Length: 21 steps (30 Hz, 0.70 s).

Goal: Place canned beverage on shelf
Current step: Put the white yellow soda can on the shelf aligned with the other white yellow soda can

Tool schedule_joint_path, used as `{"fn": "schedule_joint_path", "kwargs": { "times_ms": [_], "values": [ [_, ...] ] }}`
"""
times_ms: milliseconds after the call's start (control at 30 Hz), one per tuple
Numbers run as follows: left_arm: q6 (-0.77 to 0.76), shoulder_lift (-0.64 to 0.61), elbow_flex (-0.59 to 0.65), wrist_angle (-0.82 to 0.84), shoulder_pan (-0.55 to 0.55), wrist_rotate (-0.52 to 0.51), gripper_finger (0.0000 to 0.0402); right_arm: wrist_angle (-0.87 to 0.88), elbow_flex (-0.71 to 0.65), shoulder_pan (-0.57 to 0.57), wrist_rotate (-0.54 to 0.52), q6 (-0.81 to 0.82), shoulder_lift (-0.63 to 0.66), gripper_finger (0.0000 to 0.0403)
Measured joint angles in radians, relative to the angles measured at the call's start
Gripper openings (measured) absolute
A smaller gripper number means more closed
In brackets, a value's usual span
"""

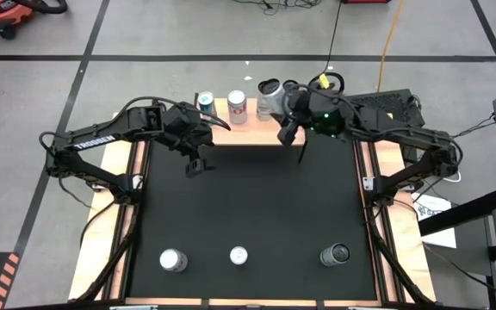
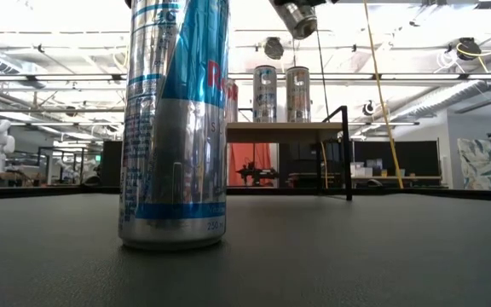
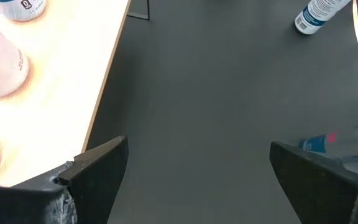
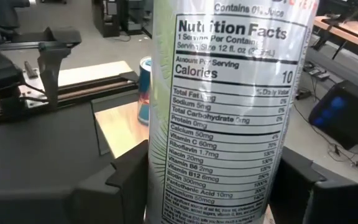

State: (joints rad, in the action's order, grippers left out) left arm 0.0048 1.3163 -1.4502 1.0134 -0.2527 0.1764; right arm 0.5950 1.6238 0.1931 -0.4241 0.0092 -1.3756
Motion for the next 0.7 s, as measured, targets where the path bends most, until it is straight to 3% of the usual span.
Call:
{"fn": "schedule_joint_path", "kwargs": {
  "times_ms": [400,567,700],
  "values": [
    [0.001,0.0,0.0,-0.003,0.0,0.0,0.0393,0.085,0.0,0.087,0.012,0.006,0.053,0.0222],
    [0.001,0.0,0.0,-0.007,0.0,-0.001,0.0393,0.003,0.0,0.094,0.17,0.016,0.053,0.0222],
    [0.001,0.0,0.0,-0.012,0.0,-0.001,0.0393,-0.066,0.0,0.072,0.199,0.003,0.049,0.0222]
  ]
}}
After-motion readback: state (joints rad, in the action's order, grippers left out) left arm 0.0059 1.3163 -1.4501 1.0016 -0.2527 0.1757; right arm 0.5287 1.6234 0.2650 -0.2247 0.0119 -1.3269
